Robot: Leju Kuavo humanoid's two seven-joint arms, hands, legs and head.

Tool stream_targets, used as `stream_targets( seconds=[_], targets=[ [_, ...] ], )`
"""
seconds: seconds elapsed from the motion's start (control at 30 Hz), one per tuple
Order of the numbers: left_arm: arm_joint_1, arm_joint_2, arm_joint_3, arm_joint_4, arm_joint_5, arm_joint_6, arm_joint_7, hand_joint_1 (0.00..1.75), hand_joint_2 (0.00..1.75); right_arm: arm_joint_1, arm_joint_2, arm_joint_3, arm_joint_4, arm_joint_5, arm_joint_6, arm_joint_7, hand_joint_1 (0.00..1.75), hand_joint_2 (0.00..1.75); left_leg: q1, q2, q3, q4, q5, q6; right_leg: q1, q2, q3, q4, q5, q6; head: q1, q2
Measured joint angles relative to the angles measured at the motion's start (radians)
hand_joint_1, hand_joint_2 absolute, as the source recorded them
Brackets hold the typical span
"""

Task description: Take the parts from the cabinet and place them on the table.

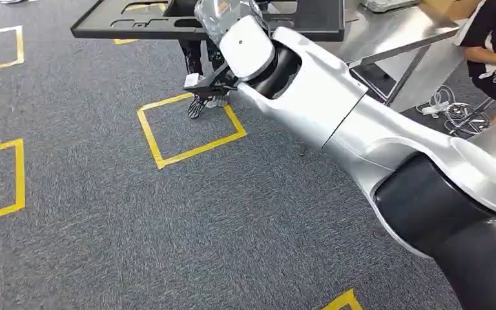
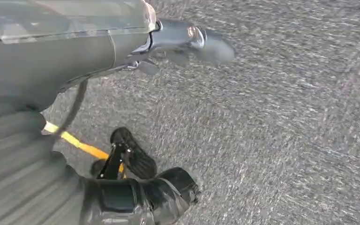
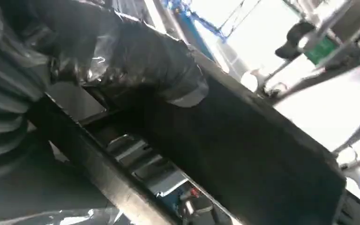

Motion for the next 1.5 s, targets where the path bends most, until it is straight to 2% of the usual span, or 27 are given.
stream_targets(
  seconds=[0.07,0.13,0.17,0.2,0.23,0.33,0.37,0.43,0.5,0.57,0.67,0.7,0.73,0.77,0.87,0.9,0.93,0.97,1.03,1.1,1.13,1.2,1.23,1.27,1.4,1.43,1.5],
  targets=[
    [0.0,0.003,0.0,0.002,0.007,0.002,0.0,0.0,1.75,0.009,-0.006,0.0,0.0,0.0,0.0,0.001,1.75,1.75,-0.004,0.029,0.001,0.0,-0.002,0.003,-0.005,-0.005,-0.035,0.061,0.0,0.001,0.0,0.0],
    [-0.002,0.003,0.0,0.003,0.01,0.003,-0.001,0.0,1.75,0.012,-0.01,0.0,-0.001,0.0,-0.002,0.001,1.75,1.75,-0.007,0.053,0.007,0.0,-0.007,0.003,-0.003,-0.013,0.029,-0.063,0.074,-0.007,0.0,0.0],
    [-0.003,0.003,0.0,0.005,0.012,0.003,-0.001,0.0,1.75,0.011,-0.011,0.0,-0.003,0.001,-0.003,0.001,1.75,1.75,-0.008,0.064,0.012,0.0,-0.011,0.002,0.003,-0.034,0.079,-0.157,0.115,-0.015,0.0,0.0],
    [-0.003,0.003,0.0,0.008,0.017,0.004,-0.001,0.0,1.75,0.01,-0.011,0.0,-0.005,0.002,-0.003,0.001,1.75,1.75,-0.008,0.075,0.017,-0.002,-0.013,0.001,0.02,-0.099,0.115,-0.237,0.126,-0.029,0.0,0.0],
    [-0.003,0.002,0.0,0.01,0.019,0.005,-0.002,0.0,1.75,0.009,-0.011,0.0,-0.007,0.003,-0.005,0.002,1.75,1.75,-0.015,0.087,0.018,-0.002,-0.017,-0.005,0.036,-0.123,0.123,-0.248,0.118,-0.038,0.0,0.0],
    [-0.008,0.0,0.0,0.016,0.024,0.007,0.0,0.0,1.75,0.009,-0.016,0.0,-0.01,0.003,-0.005,0.003,1.75,1.75,-0.014,0.129,0.033,-0.014,-0.021,-0.013,0.038,-0.071,0.12,-0.256,0.123,-0.049,0.0,0.0],
    [-0.011,0.0,-0.002,0.017,0.027,0.009,0.001,0.0,1.75,0.009,-0.017,0.0,-0.012,0.003,-0.006,0.003,1.75,1.75,-0.015,0.132,0.039,-0.015,-0.027,-0.019,0.027,-0.057,0.139,-0.275,0.131,-0.057,0.0,0.0],
    [-0.015,0.0,-0.008,0.018,0.035,0.012,0.007,0.0,1.75,0.003,-0.015,-0.001,-0.015,0.004,-0.007,0.005,1.75,1.75,-0.005,0.023,0.015,0.05,-0.068,-0.02,0.019,-0.038,0.152,-0.291,0.137,-0.062,0.0,0.0],
    [-0.005,0.004,-0.012,0.018,0.042,0.016,0.01,0.0,1.75,0.004,-0.014,0.0,-0.015,0.004,-0.007,0.007,1.75,1.75,-0.004,-0.008,-0.061,0.197,-0.133,-0.027,0.016,-0.007,0.153,-0.29,0.137,-0.069,-0.001,0.0],
    [0.0,0.007,-0.015,0.018,0.044,0.019,0.011,0.0,1.75,0.01,-0.014,0.0,-0.015,0.004,-0.006,0.007,1.75,1.75,-0.001,-0.009,-0.119,0.286,-0.142,-0.035,0.015,0.029,0.152,-0.285,0.137,-0.069,-0.001,0.0],
    [-0.003,0.008,-0.017,0.019,0.045,0.02,0.011,0.0,1.75,0.011,-0.014,-0.001,-0.015,0.004,-0.006,0.007,1.75,1.75,0.012,-0.02,-0.056,0.111,-0.009,-0.052,0.005,0.075,0.149,-0.26,0.122,-0.053,0.0,0.0],
    [-0.003,0.007,-0.018,0.019,0.045,0.02,0.011,0.0,1.75,0.009,-0.013,-0.001,-0.015,0.004,-0.006,0.008,1.75,1.75,0.022,-0.057,-0.031,0.042,0.017,-0.059,0.002,0.087,0.142,-0.244,0.113,-0.045,0.0,0.0],
    [-0.002,0.007,-0.019,0.021,0.045,0.02,0.012,0.0,1.75,0.004,-0.014,-0.001,-0.015,0.004,-0.006,0.009,1.75,1.75,0.02,-0.103,-0.022,0.027,-0.007,-0.061,0.005,0.101,0.125,-0.226,0.106,-0.034,-0.001,0.0],
    [-0.002,0.01,-0.021,0.021,0.047,0.02,0.012,0.0,1.75,0.001,-0.014,-0.001,-0.014,0.004,-0.006,0.009,1.75,1.75,0.02,-0.098,-0.02,0.028,-0.011,-0.048,-0.001,0.115,0.114,-0.219,0.108,-0.031,0.0,0.0],
    [-0.008,0.01,-0.031,0.023,0.055,0.02,0.016,0.0,1.75,0.004,-0.017,-0.001,-0.015,0.005,-0.001,0.01,1.75,1.75,0.007,-0.067,-0.019,0.026,-0.009,-0.032,-0.007,0.146,0.109,-0.233,0.12,-0.013,0.0,0.0],
    [-0.012,0.009,-0.035,0.023,0.059,0.02,0.016,0.0,1.75,0.004,-0.018,-0.001,-0.015,0.005,0.001,0.012,1.75,1.75,0.017,-0.051,-0.016,0.015,-0.003,-0.021,-0.008,0.123,0.104,-0.221,0.114,-0.01,0.0,0.0],
    [-0.013,0.012,-0.039,0.023,0.06,0.02,0.019,0.0,1.75,0.003,-0.023,-0.001,-0.015,0.005,0.002,0.013,1.75,1.75,0.015,-0.04,-0.011,0.01,-0.002,-0.014,0.003,0.044,0.092,-0.193,0.095,-0.004,0.003,0.0],
    [-0.01,0.011,-0.041,0.023,0.061,0.02,0.021,0.0,1.75,0.003,-0.023,-0.001,-0.015,0.007,0.002,0.013,1.75,1.75,0.011,-0.028,-0.007,0.008,-0.002,-0.009,0.001,0.015,0.066,-0.14,0.064,-0.001,0.001,0.0],
    [-0.009,0.013,-0.044,0.023,0.063,0.02,0.022,0.0,1.75,0.006,-0.02,-0.001,-0.017,0.008,0.002,0.012,1.75,1.75,0.008,-0.001,-0.005,0.008,-0.006,-0.004,-0.004,-0.005,-0.008,0.007,0.001,0.003,0.002,0.0],
    [-0.01,0.013,-0.051,0.023,0.066,0.02,0.025,0.0,1.75,0.012,-0.022,-0.001,-0.016,0.008,0.003,0.012,1.75,1.75,0.005,0.024,0.001,0.008,-0.011,-0.004,-0.007,-0.006,-0.043,0.068,0.0,0.002,0.002,0.0],
    [-0.01,0.012,-0.054,0.023,0.07,0.02,0.025,0.0,1.75,0.014,-0.022,-0.001,-0.016,0.008,0.003,0.012,1.75,1.75,0.002,0.035,0.006,0.008,-0.015,-0.004,-0.006,-0.008,-0.027,0.029,0.031,-0.003,0.002,0.0],
    [-0.012,0.011,-0.062,0.023,0.072,0.02,0.025,0.0,1.75,0.012,-0.022,-0.001,-0.018,0.009,0.003,0.012,1.75,1.75,-0.004,0.059,0.02,0.007,-0.025,-0.005,0.005,-0.033,0.063,-0.148,0.123,-0.025,0.002,0.0],
    [-0.013,0.01,-0.065,0.024,0.072,0.02,0.025,0.0,1.75,0.011,-0.022,-0.001,-0.018,0.009,0.003,0.012,1.75,1.75,-0.004,0.069,0.026,0.004,-0.03,-0.006,0.022,-0.091,0.099,-0.225,0.135,-0.043,0.001,0.0],
    [-0.014,0.009,-0.066,0.024,0.072,0.019,0.025,0.0,1.75,0.009,-0.02,-0.001,-0.018,0.009,0.003,0.012,1.75,1.75,-0.013,0.083,0.028,0.003,-0.034,-0.012,0.033,-0.11,0.108,-0.237,0.124,-0.051,0.002,0.0],
    [-0.022,0.006,-0.076,0.026,0.083,0.019,0.028,0.0,1.75,0.007,-0.017,-0.001,-0.019,0.01,0.003,0.011,1.75,1.75,-0.015,0.137,0.061,-0.021,-0.041,-0.027,0.032,-0.046,0.129,-0.268,0.132,-0.065,0.002,0.0],
    [-0.025,0.006,-0.082,0.026,0.084,0.019,0.028,0.0,1.75,0.009,-0.015,-0.001,-0.025,0.01,0.003,0.011,1.75,1.75,-0.006,0.091,0.06,-0.003,-0.056,-0.029,0.021,-0.036,0.147,-0.286,0.139,-0.065,0.002,0.0],
    [-0.021,0.008,-0.085,0.026,0.085,0.019,0.029,0.0,1.75,0.002,-0.015,-0.001,-0.023,0.01,0.005,0.011,1.75,1.75,-0.006,0.005,0.0,0.119,-0.115,-0.033,0.015,-0.015,0.156,-0.294,0.141,-0.073,0.002,0.0]
  ],
)
